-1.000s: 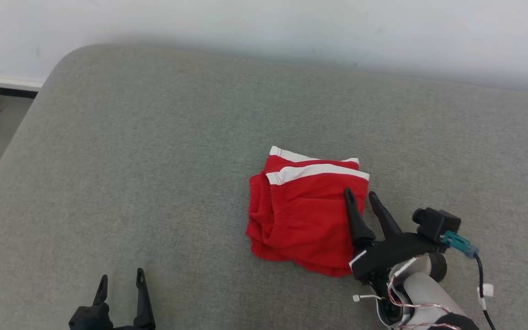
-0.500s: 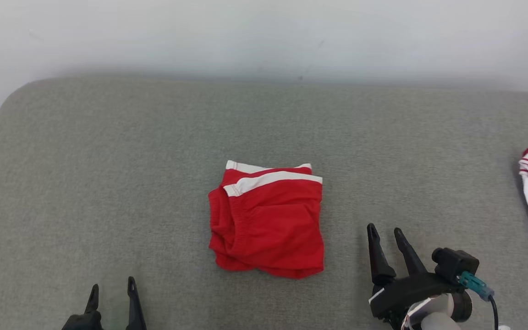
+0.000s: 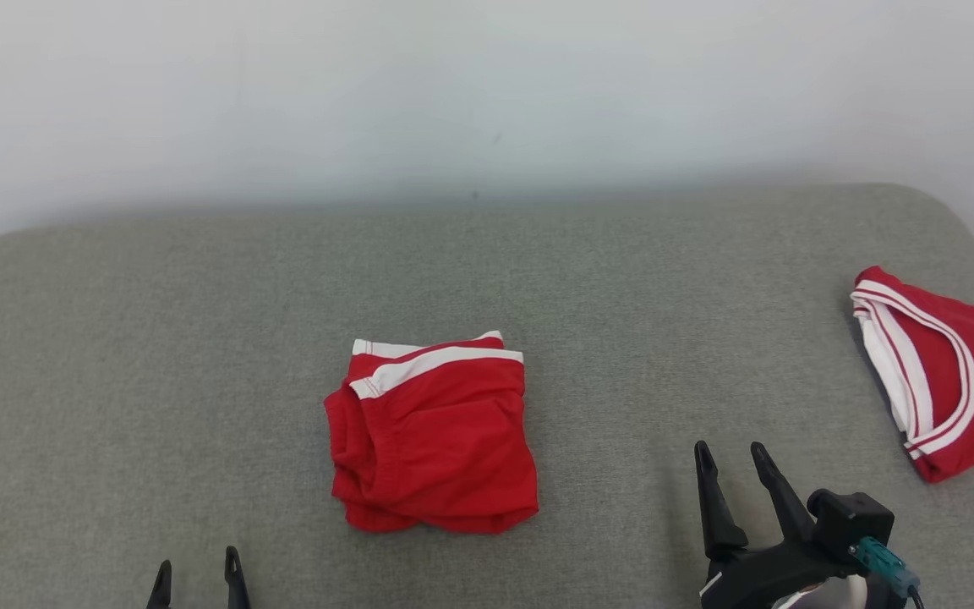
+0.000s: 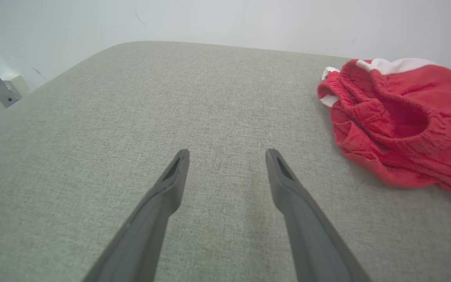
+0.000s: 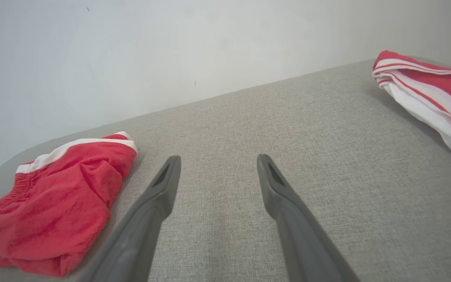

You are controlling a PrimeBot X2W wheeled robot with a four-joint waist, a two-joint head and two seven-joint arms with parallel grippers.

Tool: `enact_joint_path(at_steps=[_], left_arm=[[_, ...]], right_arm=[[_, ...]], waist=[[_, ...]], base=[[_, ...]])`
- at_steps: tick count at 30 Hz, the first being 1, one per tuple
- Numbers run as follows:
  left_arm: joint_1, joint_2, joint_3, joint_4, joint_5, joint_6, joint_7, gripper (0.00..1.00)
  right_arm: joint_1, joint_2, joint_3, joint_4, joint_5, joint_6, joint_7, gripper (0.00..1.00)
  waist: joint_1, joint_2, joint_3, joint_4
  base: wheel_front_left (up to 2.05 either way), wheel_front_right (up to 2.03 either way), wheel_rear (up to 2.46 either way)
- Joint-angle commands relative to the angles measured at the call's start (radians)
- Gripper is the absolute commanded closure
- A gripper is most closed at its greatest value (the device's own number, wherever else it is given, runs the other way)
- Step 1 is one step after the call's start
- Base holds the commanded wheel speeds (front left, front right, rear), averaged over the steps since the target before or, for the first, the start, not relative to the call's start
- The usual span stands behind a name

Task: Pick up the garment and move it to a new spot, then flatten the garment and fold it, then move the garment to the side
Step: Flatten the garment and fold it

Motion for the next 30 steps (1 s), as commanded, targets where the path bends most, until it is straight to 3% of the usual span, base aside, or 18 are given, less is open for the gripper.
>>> enact_joint_path(at_steps=[1,11,30], left_arm=[[0.021,-0.001,0.005,-0.008,0.014,-0.003,-0.003,0.0],[0.049,0.0,0.02,-0.022,0.039,-0.019,-0.003,0.0],[0.088,0.0,0.036,-0.053,0.052,-0.025,-0.003,0.0]], right_arm=[[0.025,0.003,-0.005,-0.021,-0.032,-0.003,0.0,0.0],[0.077,0.003,-0.018,-0.086,-0.058,-0.003,0.0,0.0],[0.13,0.003,-0.014,-0.133,-0.148,-0.003,0.0,0.0]], waist=[[0.0001,0.0,-0.022,-0.027],[0.0001,0.0,-0.051,-0.055],[0.0001,0.0,-0.073,-0.047]], base=[[0.0,0.0,0.0],[0.0,0.0,0.0],[0.0,0.0,0.0]])
